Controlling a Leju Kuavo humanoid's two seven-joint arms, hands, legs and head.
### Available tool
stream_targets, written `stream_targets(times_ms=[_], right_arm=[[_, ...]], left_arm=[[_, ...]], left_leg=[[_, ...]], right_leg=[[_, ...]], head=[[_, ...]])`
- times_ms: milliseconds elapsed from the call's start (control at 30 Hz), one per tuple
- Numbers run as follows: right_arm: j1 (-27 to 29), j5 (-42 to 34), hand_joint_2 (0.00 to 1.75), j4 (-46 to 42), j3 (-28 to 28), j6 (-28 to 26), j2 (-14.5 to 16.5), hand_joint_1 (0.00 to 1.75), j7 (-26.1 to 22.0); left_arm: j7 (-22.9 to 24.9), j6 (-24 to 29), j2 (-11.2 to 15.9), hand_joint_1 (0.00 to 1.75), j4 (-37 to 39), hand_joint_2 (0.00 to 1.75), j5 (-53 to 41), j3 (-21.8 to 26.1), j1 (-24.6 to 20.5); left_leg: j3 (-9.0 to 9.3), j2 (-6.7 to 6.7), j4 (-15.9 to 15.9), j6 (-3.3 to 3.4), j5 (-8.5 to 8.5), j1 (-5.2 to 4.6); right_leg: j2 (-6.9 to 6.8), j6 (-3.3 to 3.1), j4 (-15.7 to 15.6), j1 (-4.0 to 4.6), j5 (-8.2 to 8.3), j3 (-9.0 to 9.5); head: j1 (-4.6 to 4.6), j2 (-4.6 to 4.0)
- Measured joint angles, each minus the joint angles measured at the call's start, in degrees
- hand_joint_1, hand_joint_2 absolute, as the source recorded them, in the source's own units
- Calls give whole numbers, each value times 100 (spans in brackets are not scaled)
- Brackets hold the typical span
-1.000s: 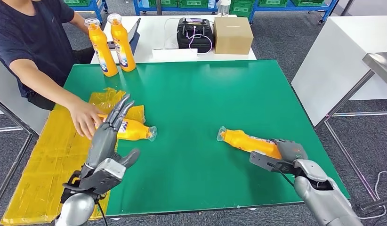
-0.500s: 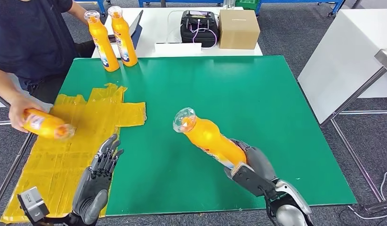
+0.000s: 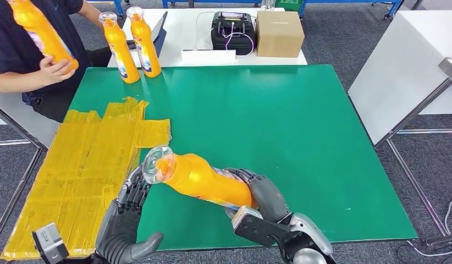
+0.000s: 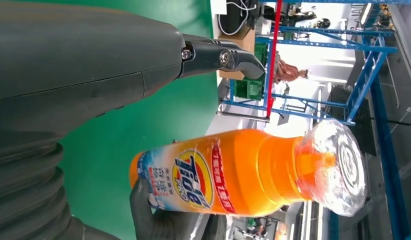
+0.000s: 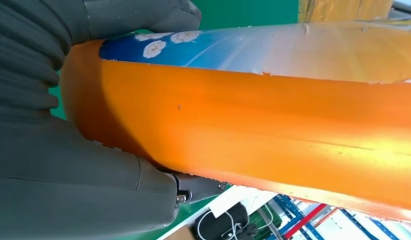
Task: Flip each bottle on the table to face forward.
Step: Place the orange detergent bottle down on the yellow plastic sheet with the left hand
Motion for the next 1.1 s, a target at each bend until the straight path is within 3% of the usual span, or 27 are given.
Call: stream_targets(times_ms=[567,1100], right_arm=[[-670,-19,175,5,1290,269,-126,175,-67],[-765,-28,175,6,1509,286,-214,175,-79]], left_arm=[[-107,127,37,0,-29,175,27,-400,-30],[-116,128,103,0,-29,175,51,-541,-30]], left_leg=[[-4,0,0,0,2,-1],[-5,0,0,0,2,-1]], right_leg=[[0,0,1,-2,0,-6],[-1,0,1,-3,0,-6]], head=[[-1,0],[-1,0]])
